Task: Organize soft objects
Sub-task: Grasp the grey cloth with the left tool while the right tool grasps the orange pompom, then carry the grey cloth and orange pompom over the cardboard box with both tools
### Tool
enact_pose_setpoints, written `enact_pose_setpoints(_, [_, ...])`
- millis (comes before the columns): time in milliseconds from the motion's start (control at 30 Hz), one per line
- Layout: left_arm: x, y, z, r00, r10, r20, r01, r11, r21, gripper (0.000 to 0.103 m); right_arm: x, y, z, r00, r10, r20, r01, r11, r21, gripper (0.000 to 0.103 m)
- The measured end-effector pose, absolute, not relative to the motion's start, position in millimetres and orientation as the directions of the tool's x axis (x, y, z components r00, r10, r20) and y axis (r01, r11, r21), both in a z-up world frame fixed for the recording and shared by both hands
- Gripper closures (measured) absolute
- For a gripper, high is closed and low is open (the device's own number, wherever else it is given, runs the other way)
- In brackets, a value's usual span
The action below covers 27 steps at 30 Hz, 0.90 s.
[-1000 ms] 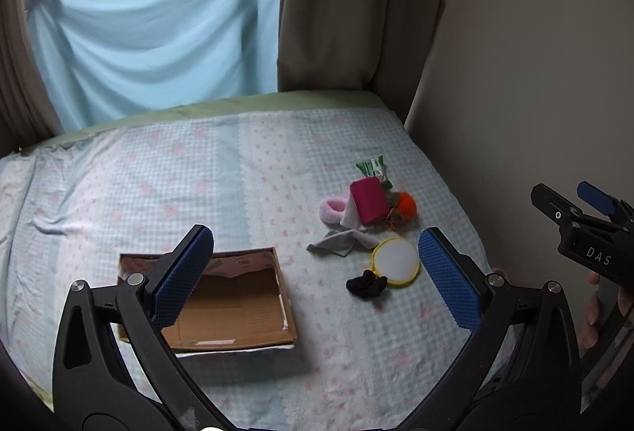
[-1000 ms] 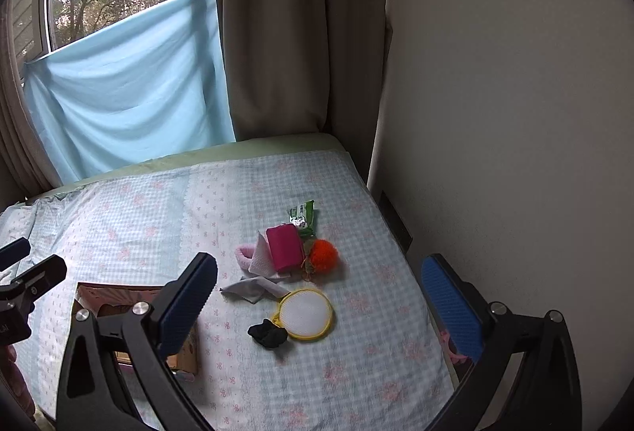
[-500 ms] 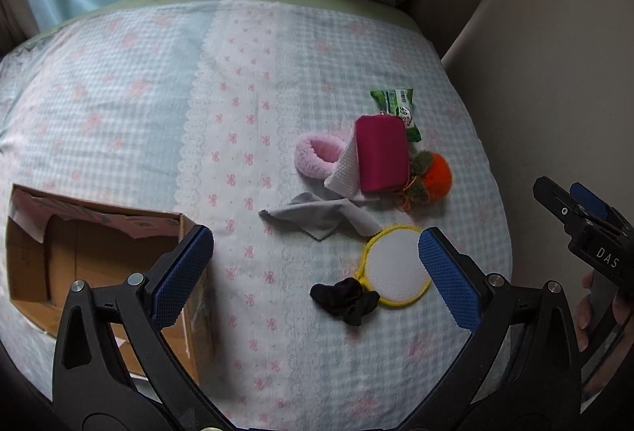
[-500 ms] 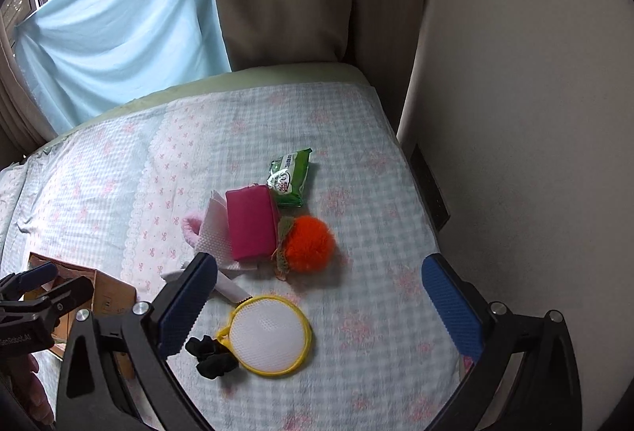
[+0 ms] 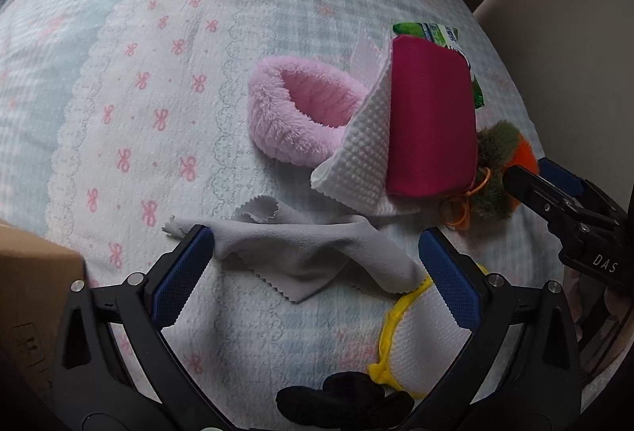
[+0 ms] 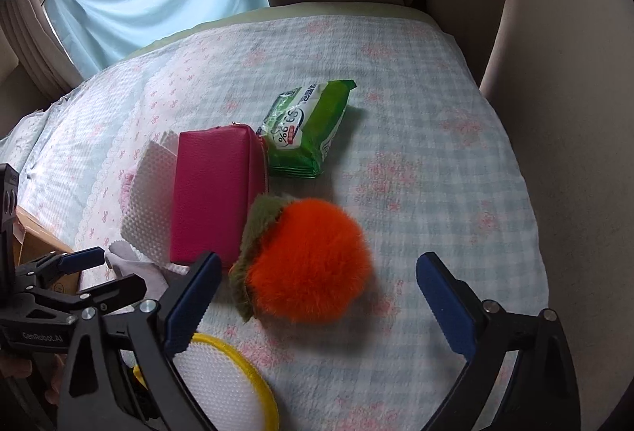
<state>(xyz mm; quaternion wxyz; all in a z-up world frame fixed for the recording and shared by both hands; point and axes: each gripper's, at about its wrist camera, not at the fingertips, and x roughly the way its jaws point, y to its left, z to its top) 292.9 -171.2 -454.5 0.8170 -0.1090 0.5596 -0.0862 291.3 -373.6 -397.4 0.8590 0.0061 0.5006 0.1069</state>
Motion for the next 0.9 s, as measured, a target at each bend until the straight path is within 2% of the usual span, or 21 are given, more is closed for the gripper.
enact_pose_setpoints(133, [293.7,-180.0,-464.3,0.368,-0.241,-0.898,0.050,0.970,-0.239,0.007,302.7,-375.8,-414.2,0.463,0.241,-0.853,-0.216,0.964,0.155,0.019])
enact_pose_setpoints(267, [291.4,-184.7,-464.6,0.385,-0.198,-0.901,0.072,0.980,-0.184,0.030,308.1,-378.8,-423.6,0.441,0.313,-0.841,-0.233,0.945,0.229,0.037])
enact_pose_setpoints(300, [291.3,-185.1,-464.2,0.386,-0.185,-0.904,0.074,0.983,-0.170,0.041,308.8,-380.7,-424.8,0.440,0.331,-0.835,-0.228,0.940,0.253,0.043])
enact_pose_setpoints(333, [290.9,-183.9,-463.3,0.387,-0.177,-0.905,0.076,0.984,-0.160,0.050,309.9,-382.6,-426.0,0.438,0.352,-0.827,-0.226,0.934,0.278,0.045])
enact_pose_setpoints(367, [291.0,-182.8,-462.4,0.386,-0.178,-0.905,0.079,0.984,-0.160,0.055,309.9,-384.1,-426.5,0.433,0.372,-0.821,-0.224,0.927,0.302,0.050])
enact_pose_setpoints(433, [289.9,-178.9,-461.4,0.383,-0.183,-0.905,0.079,0.983,-0.165,0.070,308.2,-385.7,-426.9,0.430,0.395,-0.811,-0.222,0.918,0.329,0.054])
enact_pose_setpoints(533, [288.1,-179.0,-459.7,0.376,-0.206,-0.903,0.085,0.978,-0.188,0.085,304.5,-386.9,-426.6,0.427,0.415,-0.804,-0.215,0.910,0.355,0.063])
enact_pose_setpoints(633, [286.6,-182.1,-456.4,0.381,-0.203,-0.902,0.095,0.979,-0.180,0.090,302.2,-387.9,-426.3,0.427,0.411,-0.805,-0.210,0.911,0.354,0.066])
enact_pose_setpoints(900, [284.6,-176.4,-440.9,0.409,-0.209,-0.888,0.080,0.978,-0.194,0.091,291.8,-390.6,-412.7,0.465,0.387,-0.797,-0.199,0.922,0.331,0.067])
